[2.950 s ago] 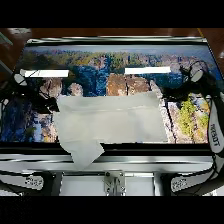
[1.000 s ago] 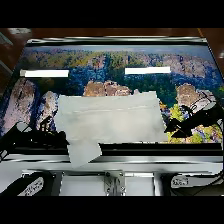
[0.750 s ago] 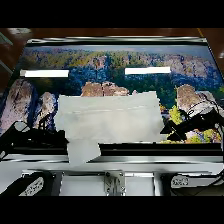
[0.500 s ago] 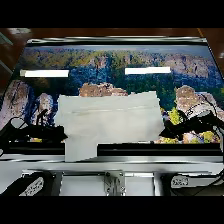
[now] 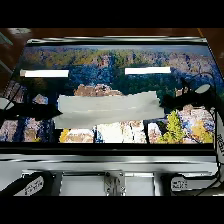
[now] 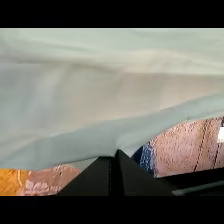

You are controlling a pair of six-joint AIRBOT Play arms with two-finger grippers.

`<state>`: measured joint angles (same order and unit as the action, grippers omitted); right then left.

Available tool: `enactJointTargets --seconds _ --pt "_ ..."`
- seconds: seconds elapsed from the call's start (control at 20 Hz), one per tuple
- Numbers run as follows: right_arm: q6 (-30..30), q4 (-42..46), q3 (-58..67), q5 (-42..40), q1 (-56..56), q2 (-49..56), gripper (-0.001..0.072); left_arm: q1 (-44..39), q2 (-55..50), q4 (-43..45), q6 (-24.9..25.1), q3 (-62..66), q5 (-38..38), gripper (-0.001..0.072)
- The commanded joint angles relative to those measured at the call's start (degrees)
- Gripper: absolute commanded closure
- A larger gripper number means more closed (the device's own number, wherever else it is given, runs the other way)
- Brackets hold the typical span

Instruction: Fold the shirts.

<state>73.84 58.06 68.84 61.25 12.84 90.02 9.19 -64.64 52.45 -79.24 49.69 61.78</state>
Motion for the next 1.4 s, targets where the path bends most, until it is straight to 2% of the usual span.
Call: enactJointTargets --seconds 0.0,0.25,0.35,0.4,0.45,0.5,0.55,0.7,0.75,0.85,1.05,1.1,1.15,1.2,1.25,1.3,1.35 --pt "6.38 9.33 10.16 -4.17 -4.96 3.96 0.0645 1.51 -9.57 -1.11 0.07 7.37 -1.01 0.0669" --pt "8.90 9.05 14.78 -5.18 -6.58 11.98 0.0644 1.27 -25.66 -8.02 1.14 19.08 -1.22 0.0669" --pt "8.98 9.07 14.78 -6.08 -6.58 13.62 0.0643 1.01 -30.38 -8.20 -0.50 21.68 -1.16 0.0668" --pt "9.07 8.66 14.78 -6.32 -6.58 14.21 0.0613 1.01 -32.17 -8.39 -1.18 22.21 -0.68 0.0667" --pt "9.09 8.26 14.78 -6.82 -6.58 14.40 0.0399 1.03 -33.68 -9.07 -1.14 22.49 0.11 0.0610" --pt "8.98 8.31 14.78 -6.91 -6.51 14.19 0.0099 1.16 -34.51 -9.20 -0.96 22.77 1.03 0.0411" --pt "8.46 8.61 14.78 -6.67 -6.03 13.64 0.0048 1.46 -34.82 -9.14 -0.48 23.04 2.16 0.0221" --pt "8.15 8.04 14.75 -4.11 -3.26 12.83 0.0048 2.82 -34.53 -10.32 1.20 24.30 8.13 0.0217" --pt "8.15 7.50 14.75 -2.89 -2.25 13.33 0.0047 2.60 -34.51 -12.55 1.84 24.65 11.30 0.0279" --pt "7.85 1.42 14.75 -1.14 -0.59 15.37 0.0034 1.31 -34.21 -15.72 5.03 24.79 15.17 0.0281" --pt "4.66 -12.55 14.78 0.28 -1.42 21.00 0.0035 -2.89 -33.38 -16.11 5.35 24.81 14.95 0.0281" --pt "4.37 -13.42 14.78 1.62 -2.32 21.79 0.0042 -3.85 -33.18 -16.11 5.35 24.81 14.88 0.0320" --pt "2.84 -13.68 14.78 2.64 -3.10 22.21 0.0107 -4.83 -33.11 -16.20 5.35 24.81 14.34 0.0345" --pt "0.92 -13.81 14.78 3.23 -3.58 22.03 0.0382 -5.81 -33.11 -16.98 5.35 24.81 13.57 0.0348" --pt "0.61 -14.40 14.78 3.89 -3.65 21.46 0.0639 -7.02 -33.11 -18.34 5.35 24.81 11.89 0.0450" --pt "-0.39 -15.52 14.78 5.01 -3.63 20.52 0.0639 -8.37 -33.11 -20.31 5.38 24.81 9.62 0.0516" --pt "-2.67 -16.24 14.78 6.62 -3.34 18.88 0.0643 -9.86 -33.11 -22.58 5.75 24.81 6.99 0.0516"
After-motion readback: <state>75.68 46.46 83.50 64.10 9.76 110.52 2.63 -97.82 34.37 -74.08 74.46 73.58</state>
